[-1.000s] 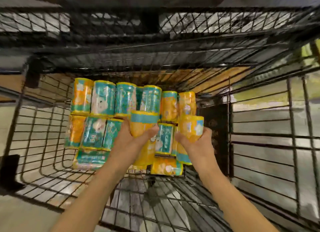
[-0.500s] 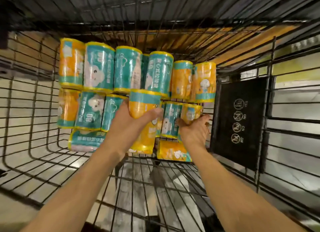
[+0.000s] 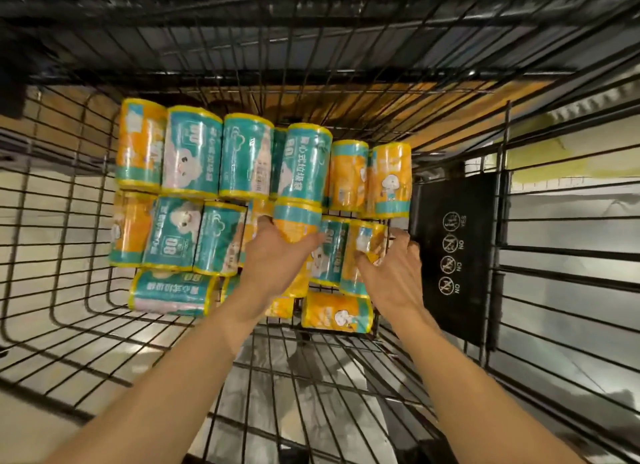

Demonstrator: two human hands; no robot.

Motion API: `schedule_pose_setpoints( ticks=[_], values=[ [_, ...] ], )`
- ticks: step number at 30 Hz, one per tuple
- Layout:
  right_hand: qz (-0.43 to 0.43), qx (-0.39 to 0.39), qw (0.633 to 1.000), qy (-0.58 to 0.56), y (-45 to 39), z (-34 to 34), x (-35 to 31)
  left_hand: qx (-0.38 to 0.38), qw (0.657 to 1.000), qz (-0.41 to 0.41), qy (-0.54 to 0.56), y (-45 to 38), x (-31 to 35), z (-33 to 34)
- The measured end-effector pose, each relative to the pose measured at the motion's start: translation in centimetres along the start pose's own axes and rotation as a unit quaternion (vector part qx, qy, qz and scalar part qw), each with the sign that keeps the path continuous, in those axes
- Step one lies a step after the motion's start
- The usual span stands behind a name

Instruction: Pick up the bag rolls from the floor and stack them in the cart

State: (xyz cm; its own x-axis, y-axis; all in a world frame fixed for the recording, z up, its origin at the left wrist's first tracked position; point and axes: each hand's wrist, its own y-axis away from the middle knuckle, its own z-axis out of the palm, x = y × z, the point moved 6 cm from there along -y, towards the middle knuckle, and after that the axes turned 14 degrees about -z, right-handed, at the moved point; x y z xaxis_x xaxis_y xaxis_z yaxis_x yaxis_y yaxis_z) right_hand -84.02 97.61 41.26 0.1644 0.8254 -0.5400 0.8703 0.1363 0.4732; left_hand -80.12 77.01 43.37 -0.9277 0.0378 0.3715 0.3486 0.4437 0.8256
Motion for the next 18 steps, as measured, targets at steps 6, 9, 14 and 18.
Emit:
schedule_pose_setpoints(
  ticks=[6,9,14,18],
  values=[
    [-0.132,-0.032,0.985,0.109,-0.1,-3.8,-1.0,0.064,0.988,0.057,-0.132,-1.6,0.2,2.9],
    [-0.183,-0.063,0.969,0.156,-0.6,-4.7,-1.5,0.088,0.964,0.106,-0.226,-1.4,1.2,3.6],
    [-0.244,-0.075,0.943,0.213,-0.5,-5.6,-3.0,0.097,0.897,0.190,-0.387,0.1,2.8,3.8],
    [-0.256,-0.089,0.929,0.250,0.7,-7.0,-4.6,0.073,0.820,0.282,-0.492,3.0,3.9,2.2]
  ],
)
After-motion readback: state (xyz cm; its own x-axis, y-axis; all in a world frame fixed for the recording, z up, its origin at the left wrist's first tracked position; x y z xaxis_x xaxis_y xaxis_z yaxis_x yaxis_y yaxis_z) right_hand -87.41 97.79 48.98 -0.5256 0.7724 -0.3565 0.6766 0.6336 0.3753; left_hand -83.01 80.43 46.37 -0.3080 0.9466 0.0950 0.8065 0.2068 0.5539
